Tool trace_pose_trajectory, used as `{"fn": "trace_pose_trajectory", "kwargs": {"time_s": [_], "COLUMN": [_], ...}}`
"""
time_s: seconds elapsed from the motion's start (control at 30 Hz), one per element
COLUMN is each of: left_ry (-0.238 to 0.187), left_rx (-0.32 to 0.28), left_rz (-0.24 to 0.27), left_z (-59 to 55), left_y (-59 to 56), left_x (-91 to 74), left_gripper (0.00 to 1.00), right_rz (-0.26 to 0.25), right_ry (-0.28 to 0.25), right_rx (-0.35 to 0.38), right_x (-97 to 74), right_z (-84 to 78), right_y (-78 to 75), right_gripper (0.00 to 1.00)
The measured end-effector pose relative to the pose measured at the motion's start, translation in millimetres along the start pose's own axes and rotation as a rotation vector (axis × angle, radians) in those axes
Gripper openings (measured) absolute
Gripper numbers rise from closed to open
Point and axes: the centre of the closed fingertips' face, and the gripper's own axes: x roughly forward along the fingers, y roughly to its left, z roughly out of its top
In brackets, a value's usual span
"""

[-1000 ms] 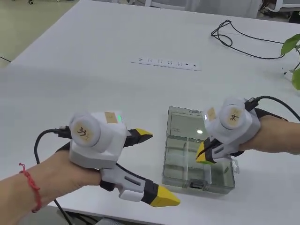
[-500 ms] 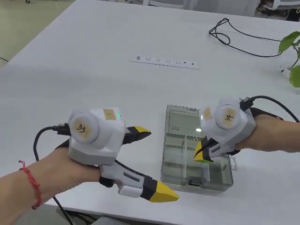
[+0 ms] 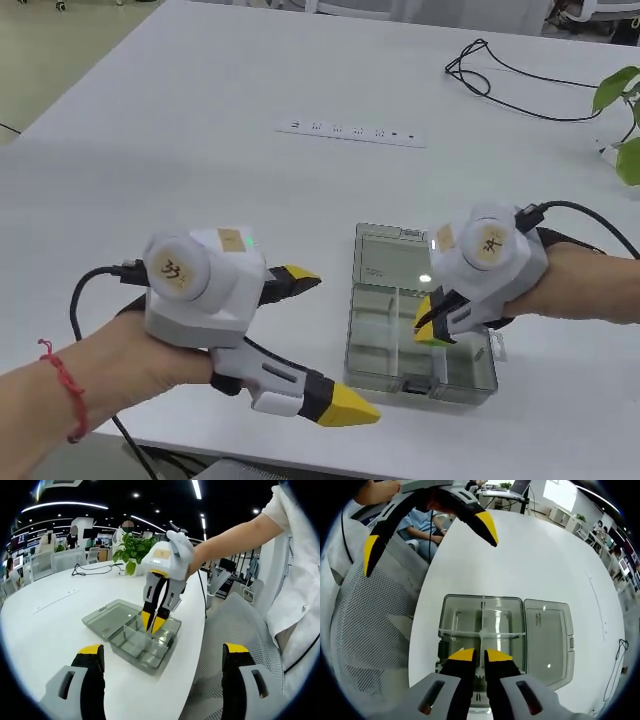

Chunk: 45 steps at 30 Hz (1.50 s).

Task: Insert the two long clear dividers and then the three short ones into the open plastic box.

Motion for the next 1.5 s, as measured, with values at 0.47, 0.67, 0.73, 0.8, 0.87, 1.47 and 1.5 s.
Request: {"fn": "trace_pose_trajectory", "kwargs": {"time_s": [0.47,0.67,0.73,0.8,0.87,1.47,1.5], "left_ry": [0.003,0.000,0.001,0.003,0.007,0.021,0.022], "left_rx": [0.002,0.002,0.003,0.003,0.005,0.001,0.001], "left_rz": [-0.003,-0.003,-0.001,-0.003,-0.003,0.006,0.007], "left_z": [0.3,1.9,2.4,2.4,1.6,-0.9,-0.9], "left_y": [-1.2,0.1,0.7,0.5,1.2,4.1,4.3], "left_x": [0.8,0.1,-0.1,-0.2,-0.4,-3.6,-3.5], "left_gripper": [1.00,1.00,1.00,1.00,1.00,1.00,1.00], "right_rz": [-0.063,-0.092,-0.102,-0.106,-0.107,-0.078,-0.075], "right_ry": [-0.112,-0.097,-0.099,-0.097,-0.082,0.070,0.075], "right_rx": [0.126,0.183,0.206,0.216,0.224,0.282,0.281], "right_x": [-63.5,-86.7,-93.6,-98.0,-101.7,-107.0,-106.5], "right_z": [-28.9,-57.0,-64.8,-71.4,-82.1,-179.4,-182.6], "right_y": [-10.7,-5.2,-3.8,-2.1,0.5,15.1,15.1], "right_gripper": [0.28,0.32,0.33,0.34,0.36,0.45,0.45]}}
